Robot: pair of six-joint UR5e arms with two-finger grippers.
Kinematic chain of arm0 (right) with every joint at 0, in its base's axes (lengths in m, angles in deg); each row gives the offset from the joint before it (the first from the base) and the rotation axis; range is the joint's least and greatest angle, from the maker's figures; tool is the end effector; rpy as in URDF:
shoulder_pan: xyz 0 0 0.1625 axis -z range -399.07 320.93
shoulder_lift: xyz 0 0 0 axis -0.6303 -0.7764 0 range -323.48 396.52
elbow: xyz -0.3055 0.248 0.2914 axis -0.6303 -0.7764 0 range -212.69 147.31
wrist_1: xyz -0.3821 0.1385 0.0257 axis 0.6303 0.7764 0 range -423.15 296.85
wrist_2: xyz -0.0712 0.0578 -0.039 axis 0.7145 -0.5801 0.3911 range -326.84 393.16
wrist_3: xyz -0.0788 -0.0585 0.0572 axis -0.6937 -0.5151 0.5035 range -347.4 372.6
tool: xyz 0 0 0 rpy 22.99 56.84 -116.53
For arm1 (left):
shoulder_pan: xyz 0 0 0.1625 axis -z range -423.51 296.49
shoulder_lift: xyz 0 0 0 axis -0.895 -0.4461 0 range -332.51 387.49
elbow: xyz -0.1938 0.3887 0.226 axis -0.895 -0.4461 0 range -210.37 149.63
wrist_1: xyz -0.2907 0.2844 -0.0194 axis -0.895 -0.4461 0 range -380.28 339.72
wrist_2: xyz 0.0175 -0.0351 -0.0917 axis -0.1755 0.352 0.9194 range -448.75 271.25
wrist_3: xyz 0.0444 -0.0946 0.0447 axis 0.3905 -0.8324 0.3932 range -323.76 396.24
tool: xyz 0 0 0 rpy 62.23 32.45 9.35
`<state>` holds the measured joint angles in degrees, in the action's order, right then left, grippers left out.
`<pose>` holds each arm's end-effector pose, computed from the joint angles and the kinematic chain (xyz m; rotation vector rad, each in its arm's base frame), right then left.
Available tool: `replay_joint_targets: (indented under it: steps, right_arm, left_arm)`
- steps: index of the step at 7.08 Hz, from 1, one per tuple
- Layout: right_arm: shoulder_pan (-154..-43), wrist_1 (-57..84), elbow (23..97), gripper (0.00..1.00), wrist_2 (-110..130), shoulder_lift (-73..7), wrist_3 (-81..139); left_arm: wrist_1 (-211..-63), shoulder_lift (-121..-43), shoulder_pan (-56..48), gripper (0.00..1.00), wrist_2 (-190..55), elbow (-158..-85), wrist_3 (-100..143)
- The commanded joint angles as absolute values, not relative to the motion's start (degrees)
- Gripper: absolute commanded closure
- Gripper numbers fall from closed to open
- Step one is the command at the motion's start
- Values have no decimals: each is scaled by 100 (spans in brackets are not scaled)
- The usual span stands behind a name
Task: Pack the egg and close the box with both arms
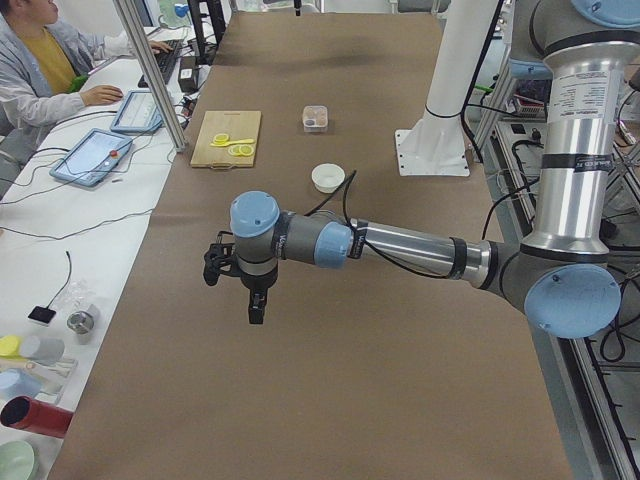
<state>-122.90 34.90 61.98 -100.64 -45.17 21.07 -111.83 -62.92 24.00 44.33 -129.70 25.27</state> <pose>-0.0050 -0.5547 0.6336 -0.0163 -0.7683 0.0052 -0.0340 -0.4987 0.6490 0.0986 0.7661 -0.0665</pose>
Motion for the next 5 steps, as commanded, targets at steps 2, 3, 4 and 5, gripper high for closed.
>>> replay_joint_targets:
  steps: [2, 3, 4, 5]
  right_arm:
    - [-12529, 3458, 5977, 0, -9877, -4741, 1868]
    - [-12529, 3458, 5968, 0, -9667, -4742, 1527]
    - [-12529, 3458, 5977, 0, -9630, -4733, 1419]
    - [-12529, 3458, 5977, 0, -9630, -4724, 1418]
  left_arm:
    - [-11160, -6198, 2403, 1, 4792, -13013, 2499]
    - [-11160, -6242, 2395, 1, 4783, -13039, 2507]
    - [-11168, -6242, 2394, 1, 4775, -13039, 2516]
    - [-11186, -6190, 2403, 1, 4783, -13109, 2525]
